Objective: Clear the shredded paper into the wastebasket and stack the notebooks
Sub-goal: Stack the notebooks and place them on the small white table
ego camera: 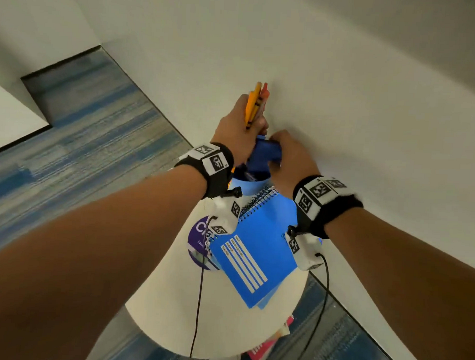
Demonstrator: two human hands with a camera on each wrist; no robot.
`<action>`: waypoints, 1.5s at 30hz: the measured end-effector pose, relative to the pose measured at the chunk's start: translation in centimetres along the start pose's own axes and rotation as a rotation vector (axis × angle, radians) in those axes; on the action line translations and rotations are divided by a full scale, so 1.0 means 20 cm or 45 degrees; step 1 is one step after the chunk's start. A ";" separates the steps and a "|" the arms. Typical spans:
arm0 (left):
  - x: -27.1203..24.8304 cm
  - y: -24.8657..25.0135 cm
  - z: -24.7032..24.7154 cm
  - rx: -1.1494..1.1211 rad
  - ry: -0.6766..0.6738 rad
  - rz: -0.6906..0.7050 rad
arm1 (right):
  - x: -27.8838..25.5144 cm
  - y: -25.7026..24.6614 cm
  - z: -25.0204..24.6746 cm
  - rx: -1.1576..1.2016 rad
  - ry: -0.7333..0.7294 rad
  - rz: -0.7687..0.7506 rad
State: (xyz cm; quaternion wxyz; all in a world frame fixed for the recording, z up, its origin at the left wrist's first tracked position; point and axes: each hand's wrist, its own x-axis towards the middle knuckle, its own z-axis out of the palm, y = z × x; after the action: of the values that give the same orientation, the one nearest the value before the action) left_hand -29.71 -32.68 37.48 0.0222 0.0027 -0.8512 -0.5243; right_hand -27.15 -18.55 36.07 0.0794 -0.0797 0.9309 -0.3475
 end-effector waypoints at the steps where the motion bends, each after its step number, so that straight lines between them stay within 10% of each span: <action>1: 0.02 0.02 0.00 -0.023 -0.001 0.013 | 0.00 -0.01 0.01 -0.044 -0.019 0.018; 7: 0.12 0.18 -0.04 -0.108 0.012 0.241 | 0.02 -0.02 0.04 -0.151 -0.050 0.096; 33: -0.11 -0.18 -0.08 -0.118 -0.085 -0.109 | -0.04 -0.05 0.15 -0.219 0.013 0.237; 39: -0.03 -0.17 -0.05 0.645 -0.131 0.046 | -0.03 -0.05 0.14 -0.268 -0.109 0.281; 45: 0.02 -0.15 -0.12 0.535 0.080 0.035 | -0.06 -0.07 0.13 -0.310 -0.014 0.192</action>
State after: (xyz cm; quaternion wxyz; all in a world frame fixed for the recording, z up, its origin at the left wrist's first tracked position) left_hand -30.12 -36.14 35.86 0.0549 0.0122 -0.9406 -0.3347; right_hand -25.27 -20.90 35.12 0.1002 -0.0204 0.9691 -0.2246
